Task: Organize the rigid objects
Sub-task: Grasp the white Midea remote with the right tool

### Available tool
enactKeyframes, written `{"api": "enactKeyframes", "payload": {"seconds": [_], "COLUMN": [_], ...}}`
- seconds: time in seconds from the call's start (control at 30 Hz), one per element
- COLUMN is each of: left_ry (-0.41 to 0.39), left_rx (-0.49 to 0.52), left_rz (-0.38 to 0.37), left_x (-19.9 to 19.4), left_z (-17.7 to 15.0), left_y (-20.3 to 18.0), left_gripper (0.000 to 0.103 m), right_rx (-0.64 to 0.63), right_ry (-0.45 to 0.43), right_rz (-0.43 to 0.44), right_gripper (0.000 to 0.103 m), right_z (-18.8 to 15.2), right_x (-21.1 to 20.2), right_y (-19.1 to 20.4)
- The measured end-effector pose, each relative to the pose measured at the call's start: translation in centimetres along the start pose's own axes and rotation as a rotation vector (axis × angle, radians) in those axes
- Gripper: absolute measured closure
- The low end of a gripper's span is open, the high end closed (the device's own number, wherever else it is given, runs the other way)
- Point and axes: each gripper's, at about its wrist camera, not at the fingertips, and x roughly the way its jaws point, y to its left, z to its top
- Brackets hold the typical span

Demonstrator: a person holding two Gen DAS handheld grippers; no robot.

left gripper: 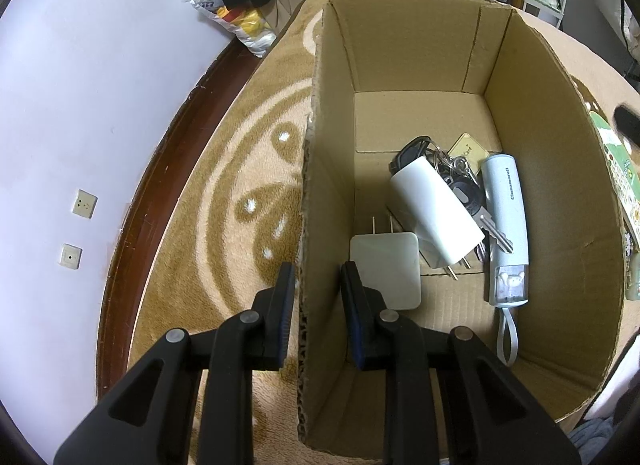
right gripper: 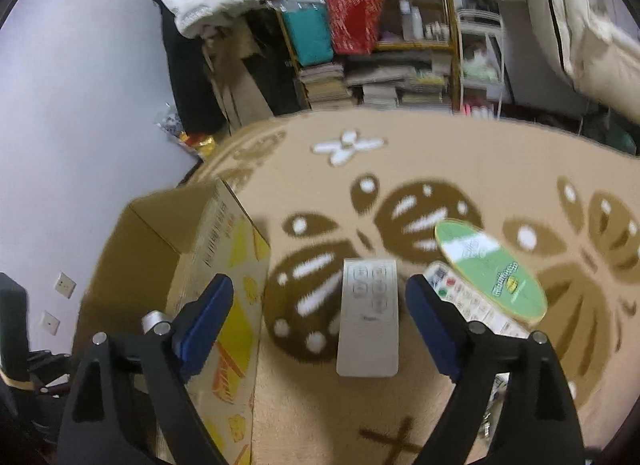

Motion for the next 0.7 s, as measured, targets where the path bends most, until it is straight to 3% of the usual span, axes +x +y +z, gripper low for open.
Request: {"api": "enactKeyframes", "payload": {"seconds": [0.3, 0.5, 0.7], "left_ry": [0.002, 0.002, 0.003], "left_rx": [0.0, 0.0, 0.002], "left_rz": [-0.002, -0.003, -0.001], "left_x": [-0.1, -0.1, -0.1], "left_z": [0.0, 0.0, 0.0], "left_y": [0.0, 0.1, 0.1], "left_gripper": [0.079, 0.079, 0.079], "right_rx": [-0.006, -0.013, 0.017], "right_ry": [0.148, 0.184, 0.211], "right_rz": [-0.05, -0.058, -0.05], "right_gripper": [0.004, 0.005, 0.014], "right_z": [-2.6, -3.6, -3.8], "right_x": [4.3, 5.9, 6.7], "right_y": [-0.9, -1.4, -2.0]}}
